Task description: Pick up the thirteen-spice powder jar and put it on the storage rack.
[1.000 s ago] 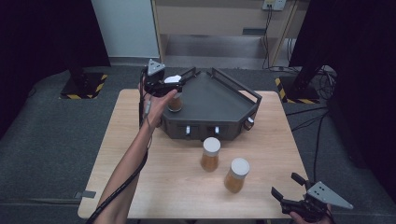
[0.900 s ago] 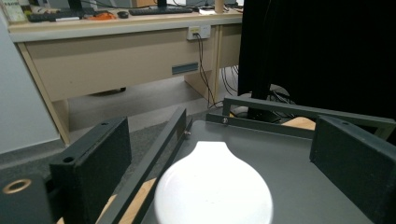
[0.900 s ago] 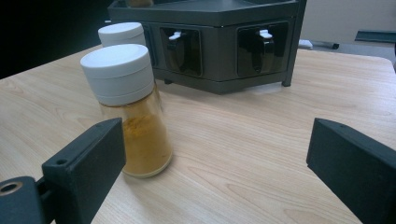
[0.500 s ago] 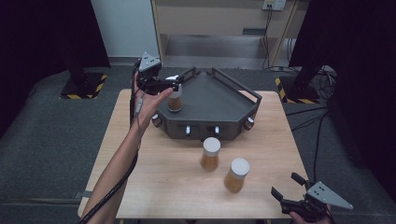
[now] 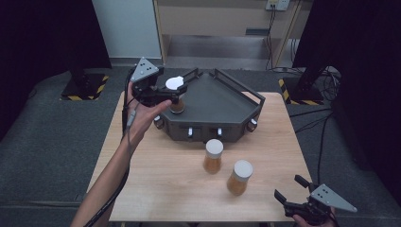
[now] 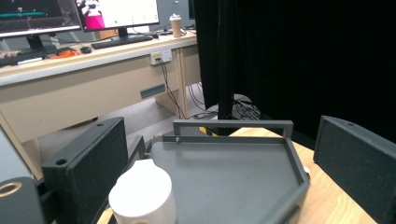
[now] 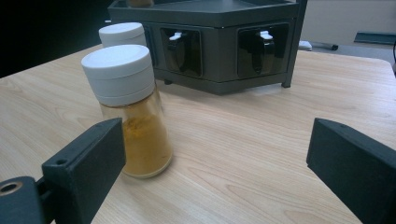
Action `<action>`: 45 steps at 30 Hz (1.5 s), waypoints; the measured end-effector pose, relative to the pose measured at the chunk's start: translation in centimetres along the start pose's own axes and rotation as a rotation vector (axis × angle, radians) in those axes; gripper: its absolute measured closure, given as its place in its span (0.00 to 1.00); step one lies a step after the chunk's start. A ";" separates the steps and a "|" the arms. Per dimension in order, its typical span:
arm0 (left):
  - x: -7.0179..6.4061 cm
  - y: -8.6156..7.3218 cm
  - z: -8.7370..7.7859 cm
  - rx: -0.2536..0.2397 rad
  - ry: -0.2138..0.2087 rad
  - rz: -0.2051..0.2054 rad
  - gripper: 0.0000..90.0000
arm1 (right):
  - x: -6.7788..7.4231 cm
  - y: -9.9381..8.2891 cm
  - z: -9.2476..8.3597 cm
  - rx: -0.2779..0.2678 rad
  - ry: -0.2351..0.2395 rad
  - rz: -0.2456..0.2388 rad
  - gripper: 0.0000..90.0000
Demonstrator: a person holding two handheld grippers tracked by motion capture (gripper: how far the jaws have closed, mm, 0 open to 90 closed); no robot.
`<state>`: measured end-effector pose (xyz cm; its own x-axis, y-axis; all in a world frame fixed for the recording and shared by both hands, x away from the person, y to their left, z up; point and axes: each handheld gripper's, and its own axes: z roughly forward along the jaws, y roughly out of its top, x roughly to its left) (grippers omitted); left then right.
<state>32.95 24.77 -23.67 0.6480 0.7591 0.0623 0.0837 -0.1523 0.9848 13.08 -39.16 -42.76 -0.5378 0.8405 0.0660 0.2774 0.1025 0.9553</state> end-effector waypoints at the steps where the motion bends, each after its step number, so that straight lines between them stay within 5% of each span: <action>1: 0.0 0.0 0.0 0.000 0.000 0.000 0.02 | 0.0 0.0 0.0 0.000 0.000 0.000 0.05; 11: -1.5 -3.0 -3.0 -0.031 -0.019 0.020 0.02 | 0.0 0.0 0.0 0.000 0.000 -0.003 0.05; 26: -1.5 -12.1 -7.5 -0.029 -0.029 -0.087 0.02 | 0.1 0.0 0.1 0.003 -0.002 -0.003 0.05; 45: -3.0 -17.8 -11.4 -0.017 -0.061 -0.072 0.02 | 0.2 0.1 0.1 0.006 -0.002 -0.011 0.05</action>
<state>20.87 32.45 -39.48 0.6855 0.7279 -0.0182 0.1192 -0.0875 0.9890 13.07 -38.94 -42.67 -0.5396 0.8401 0.0550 0.2761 0.1149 0.9542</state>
